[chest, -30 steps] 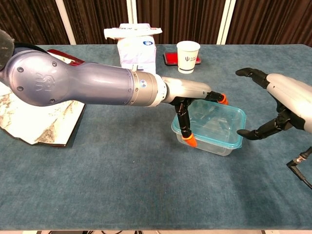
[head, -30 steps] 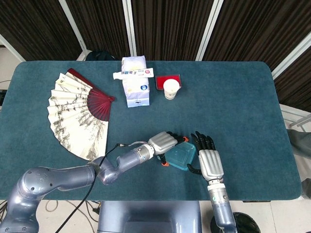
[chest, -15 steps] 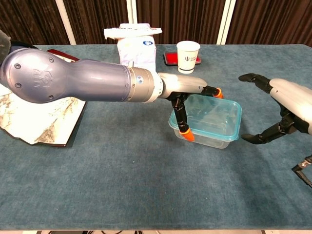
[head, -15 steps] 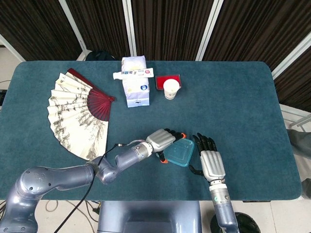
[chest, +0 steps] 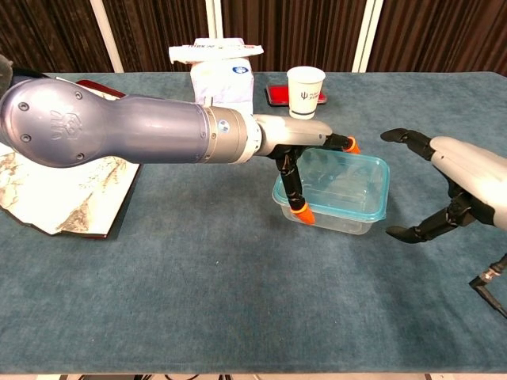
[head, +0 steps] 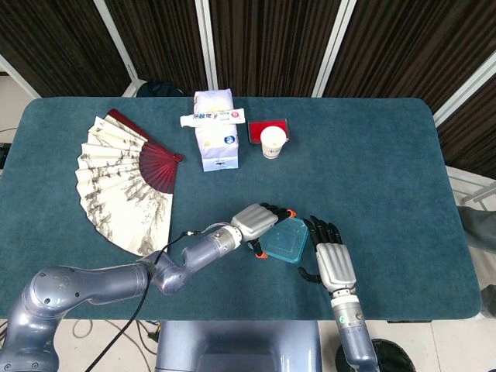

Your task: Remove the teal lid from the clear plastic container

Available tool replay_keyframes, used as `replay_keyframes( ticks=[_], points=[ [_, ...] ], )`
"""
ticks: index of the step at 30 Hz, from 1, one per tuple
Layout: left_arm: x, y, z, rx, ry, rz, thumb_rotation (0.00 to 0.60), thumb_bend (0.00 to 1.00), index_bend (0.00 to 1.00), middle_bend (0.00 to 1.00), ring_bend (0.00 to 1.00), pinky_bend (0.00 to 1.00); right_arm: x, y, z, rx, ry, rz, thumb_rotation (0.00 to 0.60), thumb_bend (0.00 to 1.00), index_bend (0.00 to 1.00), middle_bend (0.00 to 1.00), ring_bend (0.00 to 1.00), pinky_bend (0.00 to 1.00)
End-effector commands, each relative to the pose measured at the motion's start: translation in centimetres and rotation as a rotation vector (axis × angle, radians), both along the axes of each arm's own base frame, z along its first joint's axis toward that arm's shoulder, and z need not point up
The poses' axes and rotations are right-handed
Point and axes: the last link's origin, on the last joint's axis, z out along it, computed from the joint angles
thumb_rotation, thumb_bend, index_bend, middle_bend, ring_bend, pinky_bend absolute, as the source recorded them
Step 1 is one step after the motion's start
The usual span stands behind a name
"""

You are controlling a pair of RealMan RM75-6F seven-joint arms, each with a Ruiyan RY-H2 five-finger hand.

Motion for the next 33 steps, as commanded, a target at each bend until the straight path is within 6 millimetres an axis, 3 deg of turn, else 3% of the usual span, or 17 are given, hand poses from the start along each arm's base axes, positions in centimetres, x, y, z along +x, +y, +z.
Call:
replay_keyframes(
  ticks=[1,33],
  points=[
    [0.11,-0.1,-0.08,-0.005,-0.004,0.004,0.6,0.3,0.23,0.25,0.23,0.42,0.1,0.0,-0.1,0.003,-0.009,0.0,0.6,0.3,0.0,0.0,0.0,0.0],
    [0.33,-0.8,-0.67,-0.015,-0.005,-0.004,0.6,0.3,0.24,0.25,0.23,0.42,0.25,0.07,-0.34,0.005,-0.097,-0.045,0.6,0.3,0.0,0.0,0.0,0.0]
  ],
)
